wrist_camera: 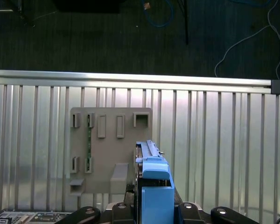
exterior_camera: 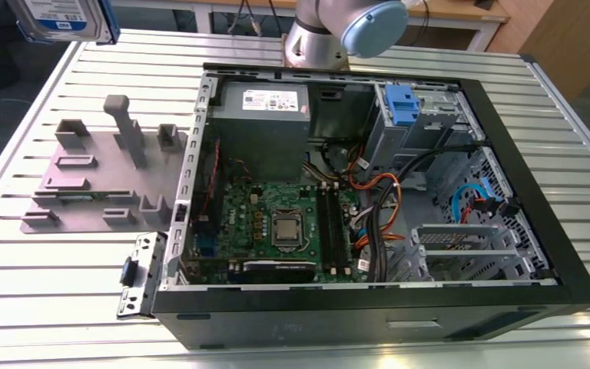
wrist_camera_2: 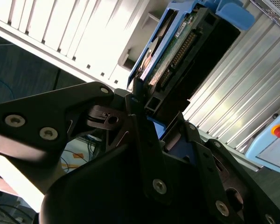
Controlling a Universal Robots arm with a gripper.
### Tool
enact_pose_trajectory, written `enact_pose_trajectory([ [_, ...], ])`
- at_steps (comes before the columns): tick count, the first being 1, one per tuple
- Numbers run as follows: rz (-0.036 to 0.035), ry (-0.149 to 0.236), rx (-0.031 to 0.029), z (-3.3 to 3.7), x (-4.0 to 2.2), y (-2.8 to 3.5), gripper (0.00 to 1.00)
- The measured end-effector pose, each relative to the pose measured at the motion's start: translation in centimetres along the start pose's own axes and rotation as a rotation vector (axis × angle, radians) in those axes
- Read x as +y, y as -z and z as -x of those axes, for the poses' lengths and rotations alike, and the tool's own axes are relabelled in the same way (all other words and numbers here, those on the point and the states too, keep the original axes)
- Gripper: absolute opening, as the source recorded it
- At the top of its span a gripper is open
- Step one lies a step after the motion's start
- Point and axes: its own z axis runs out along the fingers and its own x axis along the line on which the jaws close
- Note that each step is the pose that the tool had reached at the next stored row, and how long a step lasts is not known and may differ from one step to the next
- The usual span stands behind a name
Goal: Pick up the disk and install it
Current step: 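Pick up the disk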
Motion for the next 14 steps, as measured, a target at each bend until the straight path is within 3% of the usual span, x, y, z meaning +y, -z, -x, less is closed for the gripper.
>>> enact_pose_trajectory([
  [14,0.0,0.0,0.0,-0.01,-0.98,0.01,0.36],
])
